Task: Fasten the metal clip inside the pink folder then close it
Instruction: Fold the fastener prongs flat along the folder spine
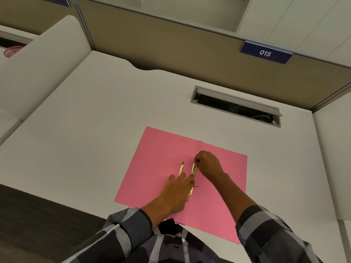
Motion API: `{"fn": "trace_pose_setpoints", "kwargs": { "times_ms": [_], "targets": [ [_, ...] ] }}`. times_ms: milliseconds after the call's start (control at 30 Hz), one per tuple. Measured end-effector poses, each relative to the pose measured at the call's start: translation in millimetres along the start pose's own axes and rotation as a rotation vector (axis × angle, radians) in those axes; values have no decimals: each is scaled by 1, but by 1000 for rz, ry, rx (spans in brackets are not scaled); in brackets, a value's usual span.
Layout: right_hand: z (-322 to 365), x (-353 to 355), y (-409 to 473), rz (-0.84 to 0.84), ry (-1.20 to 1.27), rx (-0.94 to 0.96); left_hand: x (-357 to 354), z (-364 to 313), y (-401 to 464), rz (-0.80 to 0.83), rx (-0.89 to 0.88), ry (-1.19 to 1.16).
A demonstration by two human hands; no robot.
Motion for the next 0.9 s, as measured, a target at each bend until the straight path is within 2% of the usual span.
{"fn": "trace_pose_setpoints", "kwargs": {
  "times_ms": [267,900],
  "targets": [
    [14,-3,-1,48,-150,117,-1,0,1,7,5,10],
    [15,4,16,134,-65,182,1,-1,1,0,1,12]
  ]
}}
Point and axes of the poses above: each hand's wrist, its own y-axis towards the middle knuckle, its own x-axis out of the back of the hand, z = x × y, the point moved 9 cm from there along y, towards the middle knuckle, and after that the axes turned 9 degrees about -x, right-handed, at the moved point
